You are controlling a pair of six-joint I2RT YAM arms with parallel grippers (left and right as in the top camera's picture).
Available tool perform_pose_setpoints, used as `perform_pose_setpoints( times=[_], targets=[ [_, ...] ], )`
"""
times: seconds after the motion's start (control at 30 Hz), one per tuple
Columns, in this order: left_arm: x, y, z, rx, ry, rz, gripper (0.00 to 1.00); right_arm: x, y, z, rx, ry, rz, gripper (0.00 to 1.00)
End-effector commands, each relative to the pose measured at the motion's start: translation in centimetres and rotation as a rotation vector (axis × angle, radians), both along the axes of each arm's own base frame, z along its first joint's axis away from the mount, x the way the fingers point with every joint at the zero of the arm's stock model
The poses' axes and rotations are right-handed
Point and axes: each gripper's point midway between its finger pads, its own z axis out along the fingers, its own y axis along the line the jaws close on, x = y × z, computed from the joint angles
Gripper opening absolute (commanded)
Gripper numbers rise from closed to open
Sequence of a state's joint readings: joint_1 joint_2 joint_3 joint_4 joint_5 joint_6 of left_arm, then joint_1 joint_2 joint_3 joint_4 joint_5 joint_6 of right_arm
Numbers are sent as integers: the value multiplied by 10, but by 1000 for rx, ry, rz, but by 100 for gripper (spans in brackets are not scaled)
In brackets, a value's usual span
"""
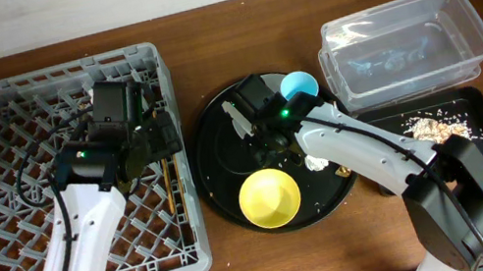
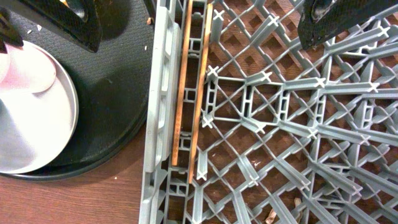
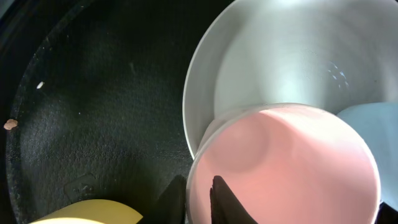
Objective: Sort waste into correct bins and load items into the dishwasher rack
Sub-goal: 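Grasp the pink cup with the right gripper and lift it, then hand the pink cup from the right gripper to the left gripper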
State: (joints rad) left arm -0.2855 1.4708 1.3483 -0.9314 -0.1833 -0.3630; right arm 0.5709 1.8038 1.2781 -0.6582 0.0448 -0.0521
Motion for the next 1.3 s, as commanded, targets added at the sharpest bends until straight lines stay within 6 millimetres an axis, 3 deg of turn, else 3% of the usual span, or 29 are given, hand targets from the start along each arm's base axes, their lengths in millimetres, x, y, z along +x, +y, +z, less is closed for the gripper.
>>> perform_pose_setpoints(
  times=[0.0,0.1,0.17,0.23,0.27,0.37,0.4,0.5,0.63,0.73,0.77,0.8,0.83,0.87,0.9,0.97,1.27],
  targets=[
    [2,-1,5,-8,-13,0,99,3,-3,0,-13,-6,-11,11],
    [2,-1,5,-8,-13,0,99,3,-2,2,-9,-10,-11,4],
    [2,-1,5,-8,-13,1,99,8,2,24,20,-52,-10,4],
    [2,-1,5,-8,-13,0,99,7,5,63,72,-102,-2,4],
    [2,-1,5,-8,-13,1,99,2,7,104,131,-148,11,4],
    [2,-1,5,-8,-13,0,99,-29,-4,198,295,-243,38,4],
    [2,-1,5,-8,-13,1,99,-41,-15,219,358,-250,23,4],
    [3,-2,5,-9,-15,1,99,-65,-57,252,504,-226,-43,4],
    [10,-3,9,-17,-50,2,99,-76,-78,277,770,-158,32,4],
    [-1,-25,4,-123,10,-71,99,-84,-81,288,934,-119,148,4],
    [-2,-44,6,-192,13,-168,99,-85,-81,288,955,-110,172,4],
    [-7,-87,21,-353,-13,-408,99,-86,-79,286,975,-95,198,4],
    [-16,-118,40,-496,-51,-586,99,-85,-78,283,988,-80,211,4],
    [-33,-152,73,-679,-124,-828,99,-83,-77,281,999,-65,210,4],
    [-51,-171,103,-825,-187,-1006,99,-81,-77,280,1010,-53,208,4],
    [-68,-181,135,-958,-262,-1176,99,-81,-74,282,1040,-51,237,4],
    [-87,-184,152,-1059,-264,-1281,99,-99,-64,319,1225,-108,431,4]
  ],
)
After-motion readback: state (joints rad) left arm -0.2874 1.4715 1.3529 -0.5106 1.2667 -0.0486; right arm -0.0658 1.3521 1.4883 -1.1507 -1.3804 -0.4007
